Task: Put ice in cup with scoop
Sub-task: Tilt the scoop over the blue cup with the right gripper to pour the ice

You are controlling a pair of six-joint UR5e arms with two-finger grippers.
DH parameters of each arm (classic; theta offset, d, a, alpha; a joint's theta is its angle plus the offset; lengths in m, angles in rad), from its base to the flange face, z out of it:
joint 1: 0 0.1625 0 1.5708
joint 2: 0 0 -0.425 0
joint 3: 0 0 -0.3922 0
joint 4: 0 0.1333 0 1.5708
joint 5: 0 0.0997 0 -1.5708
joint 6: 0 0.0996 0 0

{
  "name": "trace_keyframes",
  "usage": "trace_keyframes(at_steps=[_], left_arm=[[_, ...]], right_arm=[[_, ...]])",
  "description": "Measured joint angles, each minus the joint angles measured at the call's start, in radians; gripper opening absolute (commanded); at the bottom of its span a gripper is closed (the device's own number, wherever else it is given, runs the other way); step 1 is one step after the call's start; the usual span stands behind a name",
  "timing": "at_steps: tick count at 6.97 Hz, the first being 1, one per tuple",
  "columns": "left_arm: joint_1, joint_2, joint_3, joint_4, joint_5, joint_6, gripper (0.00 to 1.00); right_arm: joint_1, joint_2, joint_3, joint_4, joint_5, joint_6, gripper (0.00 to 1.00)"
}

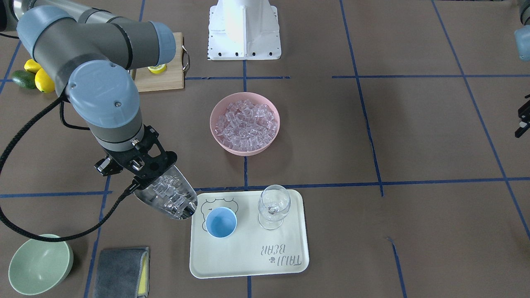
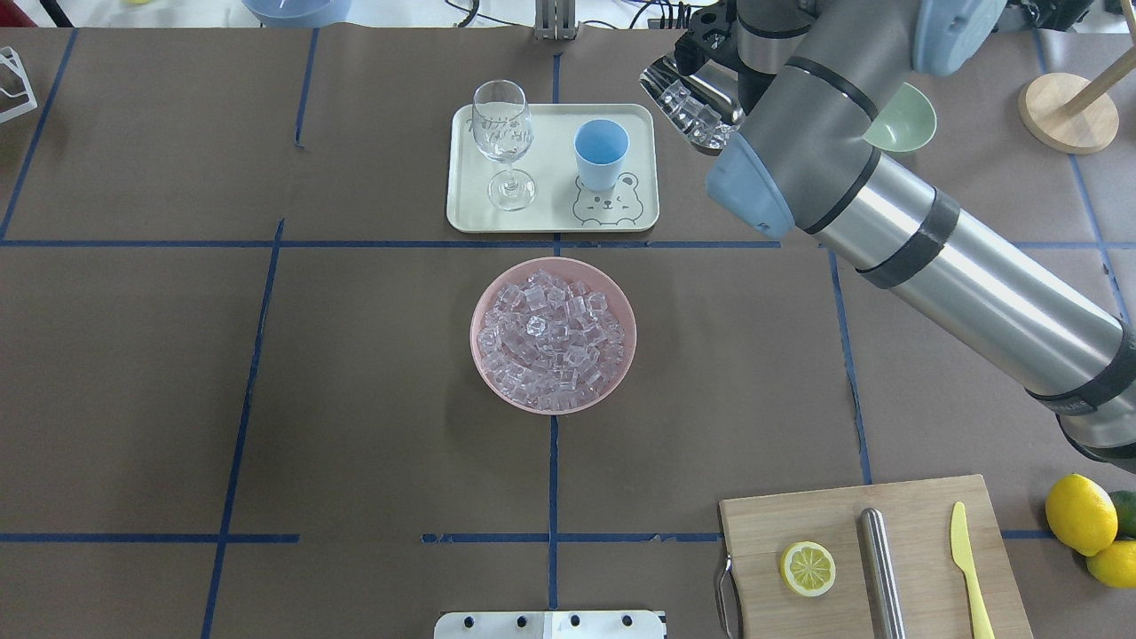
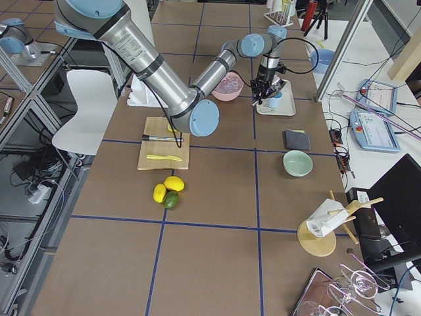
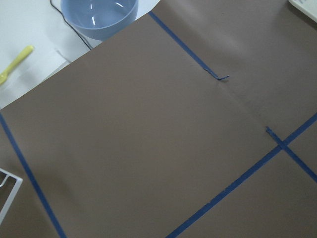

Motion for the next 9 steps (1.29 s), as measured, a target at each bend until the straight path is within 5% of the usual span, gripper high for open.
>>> trace_keyframes(at_steps=[2, 5, 9], left_arm=[[-0.013, 0.005, -0.005, 0.005, 0.000, 0.017, 1.00], [-0.025, 0.012, -0.016, 0.004, 0.000, 0.027, 1.00], [-0.032, 0.033, -0.027, 0.004, -0.001, 0.063, 1.00]], right_arm=[[-0.015, 0.066, -0.062, -0.107, -0.002, 0.002, 0.00], [-0.041, 0.250, -0.301, -0.234, -0.011, 0.001, 0.00], [-0.069, 0.335, -0.422, -0.352, -0.088, -0.010, 0.00]])
